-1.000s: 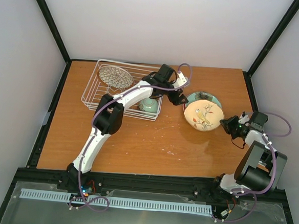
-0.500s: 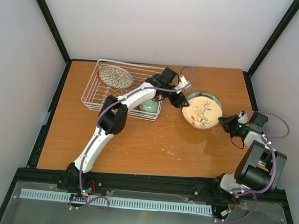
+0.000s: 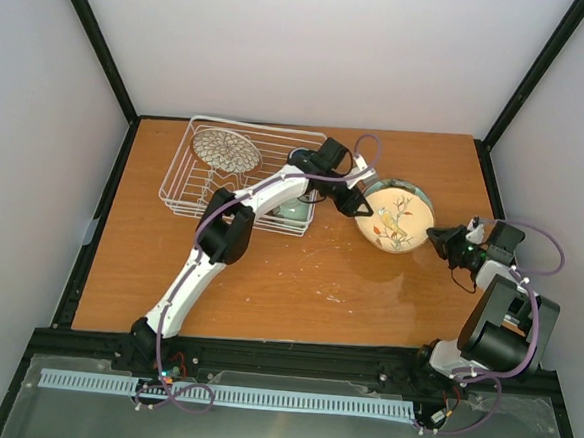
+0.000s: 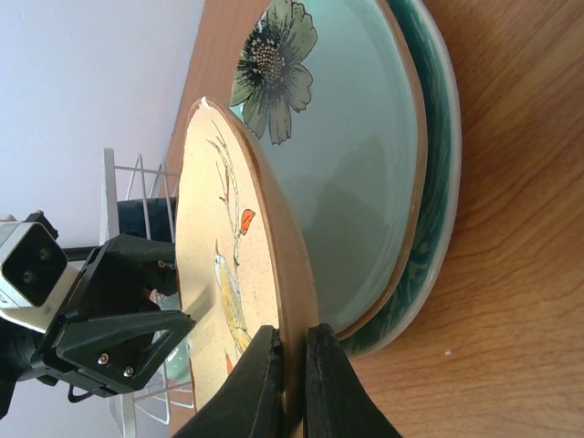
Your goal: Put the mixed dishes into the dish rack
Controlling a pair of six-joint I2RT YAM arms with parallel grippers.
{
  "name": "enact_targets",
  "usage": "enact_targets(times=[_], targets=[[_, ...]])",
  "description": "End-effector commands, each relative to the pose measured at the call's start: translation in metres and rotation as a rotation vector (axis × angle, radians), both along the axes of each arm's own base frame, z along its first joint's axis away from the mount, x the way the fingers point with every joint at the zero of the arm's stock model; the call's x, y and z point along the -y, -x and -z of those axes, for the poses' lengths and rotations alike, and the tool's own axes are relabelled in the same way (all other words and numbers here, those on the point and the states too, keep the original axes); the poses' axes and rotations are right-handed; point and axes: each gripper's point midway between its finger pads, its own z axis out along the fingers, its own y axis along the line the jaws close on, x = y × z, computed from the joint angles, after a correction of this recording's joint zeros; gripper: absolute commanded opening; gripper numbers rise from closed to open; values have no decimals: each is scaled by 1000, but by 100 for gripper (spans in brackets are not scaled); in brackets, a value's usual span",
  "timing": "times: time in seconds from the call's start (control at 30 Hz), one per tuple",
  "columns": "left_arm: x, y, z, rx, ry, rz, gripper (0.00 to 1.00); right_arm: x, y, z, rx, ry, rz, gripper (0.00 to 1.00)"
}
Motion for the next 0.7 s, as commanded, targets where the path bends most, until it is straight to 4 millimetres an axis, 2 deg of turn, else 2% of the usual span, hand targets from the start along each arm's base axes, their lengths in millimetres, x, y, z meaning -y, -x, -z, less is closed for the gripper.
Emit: enact_targets(times=[0.0,0.13,0.33,0.5,0.57,0.67], targets=[[19,26,-26,-94,114,102,57,-11,-9,-46,178,-35,-84,3],[21,34,-32,-144,147,127,57,-13,-8,-52,198,-35,-96,3],[23,45,-41,-217,198,168,49,-21,-7,-64,228,-32,-122,3],[25,49,-47,-242,219,182,18,-33,-7,-66,234,-22,-156,3],[25,49,-51,-244,225,183,1,-36,-7,-65,233,-20,-166,3],[25,50,-58,-242,239,188,1,-38,-5,-63,228,-21,-177,3]])
